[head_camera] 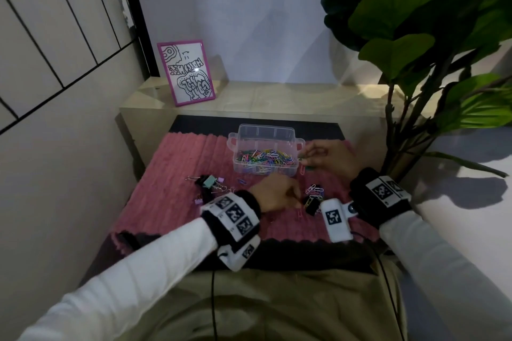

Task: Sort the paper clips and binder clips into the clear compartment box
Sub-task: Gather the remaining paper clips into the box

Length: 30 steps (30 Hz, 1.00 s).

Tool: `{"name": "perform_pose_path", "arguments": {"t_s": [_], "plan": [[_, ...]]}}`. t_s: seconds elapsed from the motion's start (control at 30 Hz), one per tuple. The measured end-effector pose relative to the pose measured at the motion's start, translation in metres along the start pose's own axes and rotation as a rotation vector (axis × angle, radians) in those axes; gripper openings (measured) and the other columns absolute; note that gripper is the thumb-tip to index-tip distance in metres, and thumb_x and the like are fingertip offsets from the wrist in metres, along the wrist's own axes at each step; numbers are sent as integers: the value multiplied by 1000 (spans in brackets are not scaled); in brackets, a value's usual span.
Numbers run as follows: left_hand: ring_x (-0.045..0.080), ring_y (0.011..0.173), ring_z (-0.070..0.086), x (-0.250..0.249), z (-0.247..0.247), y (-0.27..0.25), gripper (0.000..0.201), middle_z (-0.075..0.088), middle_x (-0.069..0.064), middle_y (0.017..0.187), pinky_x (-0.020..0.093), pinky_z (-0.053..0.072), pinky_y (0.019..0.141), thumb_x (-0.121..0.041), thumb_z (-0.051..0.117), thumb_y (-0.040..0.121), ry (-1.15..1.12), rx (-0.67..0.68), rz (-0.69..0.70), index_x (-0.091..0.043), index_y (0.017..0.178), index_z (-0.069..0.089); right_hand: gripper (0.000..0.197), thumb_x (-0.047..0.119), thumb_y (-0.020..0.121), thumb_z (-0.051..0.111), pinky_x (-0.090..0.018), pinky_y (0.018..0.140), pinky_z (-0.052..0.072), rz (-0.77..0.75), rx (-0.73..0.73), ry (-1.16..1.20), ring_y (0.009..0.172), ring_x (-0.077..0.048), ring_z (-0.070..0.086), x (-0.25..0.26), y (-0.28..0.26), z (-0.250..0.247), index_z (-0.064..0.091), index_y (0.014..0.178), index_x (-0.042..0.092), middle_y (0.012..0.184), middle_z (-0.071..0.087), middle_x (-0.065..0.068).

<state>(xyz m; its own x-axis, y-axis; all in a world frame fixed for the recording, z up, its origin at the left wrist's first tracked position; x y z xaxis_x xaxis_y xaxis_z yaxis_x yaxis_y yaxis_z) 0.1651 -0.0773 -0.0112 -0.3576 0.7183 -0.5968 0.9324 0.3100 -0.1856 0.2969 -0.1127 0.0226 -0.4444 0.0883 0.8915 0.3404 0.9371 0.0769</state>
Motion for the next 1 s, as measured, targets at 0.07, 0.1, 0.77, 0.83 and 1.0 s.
{"name": "perform_pose_path", "arguments": {"t_s": [0.07, 0.1, 0.77, 0.83, 1.0], "plan": [[30, 99, 60, -4, 13, 7, 42, 63, 18, 108, 34, 48, 84, -28, 68, 79, 77, 31, -61, -1, 107, 54, 19, -7, 71, 70, -2, 60, 45, -31, -1, -31, 58, 12, 57, 6, 3, -1, 65, 89, -6, 73, 62, 1], [32, 103, 57, -4, 19, 9, 50, 60, 19, 112, 38, 47, 85, -32, 70, 77, 105, 46, -90, 1, 110, 50, 19, -7, 70, 70, -2, 59, 44, -34, -1, -30, 57, 13, 56, 7, 4, -2, 66, 89, -4, 72, 61, 1], [-4, 46, 59, 35, -12, -31, 23, 63, 0, 65, 13, 47, 48, 0, 60, 83, -476, -157, -112, -17, 72, 50, 19, -7, 68, 72, -6, 63, 48, -5, 68, -95, 57, 10, 58, 1, 6, 2, 66, 85, 0, 75, 64, -6], [-3, 48, 59, 48, -31, -46, 15, 64, 0, 65, 16, 48, 50, -4, 61, 84, -483, -243, -123, -16, 78, 55, 16, -8, 70, 70, -7, 60, 50, 17, 56, -80, 57, 7, 59, 2, 8, 0, 66, 82, 0, 72, 63, -3], [-7, 49, 58, 60, -45, -71, 20, 64, -6, 69, 7, 49, 55, -7, 58, 87, -376, -291, -135, -12, 106, 64, 18, -14, 75, 64, -20, 54, 56, 99, -21, 44, 52, -6, 65, 9, 38, 8, 61, 72, 4, 69, 62, -7]]}}
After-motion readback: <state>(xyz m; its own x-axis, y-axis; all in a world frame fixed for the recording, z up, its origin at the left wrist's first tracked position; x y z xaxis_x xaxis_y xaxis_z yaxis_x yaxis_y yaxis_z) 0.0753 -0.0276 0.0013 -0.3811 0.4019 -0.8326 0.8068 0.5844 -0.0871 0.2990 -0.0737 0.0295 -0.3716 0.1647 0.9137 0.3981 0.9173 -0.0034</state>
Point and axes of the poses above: each hand's wrist, its own y-axis towards the middle knuckle, its own z-axis out of the palm, x = y × z, the point moved 5 cm from there along y, towards the middle knuckle
